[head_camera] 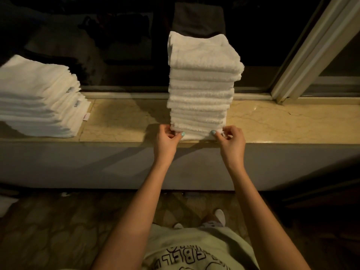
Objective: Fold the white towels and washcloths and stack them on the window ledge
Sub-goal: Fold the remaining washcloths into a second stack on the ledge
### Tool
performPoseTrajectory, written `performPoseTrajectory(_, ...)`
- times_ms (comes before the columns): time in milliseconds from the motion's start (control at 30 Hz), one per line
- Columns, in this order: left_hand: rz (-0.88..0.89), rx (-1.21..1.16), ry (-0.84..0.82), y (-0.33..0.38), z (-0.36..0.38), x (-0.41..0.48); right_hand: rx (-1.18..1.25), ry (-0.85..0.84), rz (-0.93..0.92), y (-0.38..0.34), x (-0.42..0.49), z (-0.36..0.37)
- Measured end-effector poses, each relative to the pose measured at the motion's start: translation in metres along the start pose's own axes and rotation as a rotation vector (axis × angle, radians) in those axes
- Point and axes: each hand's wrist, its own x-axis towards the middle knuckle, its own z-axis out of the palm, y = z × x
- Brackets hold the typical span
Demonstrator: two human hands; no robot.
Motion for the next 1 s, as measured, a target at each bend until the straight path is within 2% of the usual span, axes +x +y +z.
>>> performPoseTrajectory(167,0.045,0.034,-0.025,-0.001,0.0,-0.006,0.002,-0.092,-0.045,0.01,0.0,-0.003)
performPoseTrajectory(267,-0.009,-0.087,-0.07,-0.001,-0.001,-0.009,0.046,-0.181,-0.065,0.017,0.0,-0.01)
performPoseTrajectory(367,-0.055,-0.247,-0.089,-0.001,-0.002,-0.008,0.05,-0.139,-0.084,0.018,0.004,-0.007)
performPoseTrajectory(467,-0.051,-0.295,-0.082,-0.001,0.0,-0.006,0.05,-0.117,-0.063,0.02,0.009,-0.003)
performPoseTrajectory(767,-0.043,-0.226,-0.138,-0.001,-0.011,0.01,0.091,-0.125,-0.059,0.009,0.019,-0.016)
performPoseTrajectory(1000,-0.105,-0.153,-0.097,-0.002,-0.01,0.021,0.174,-0.116,-0.006,0.006,0.021,-0.019)
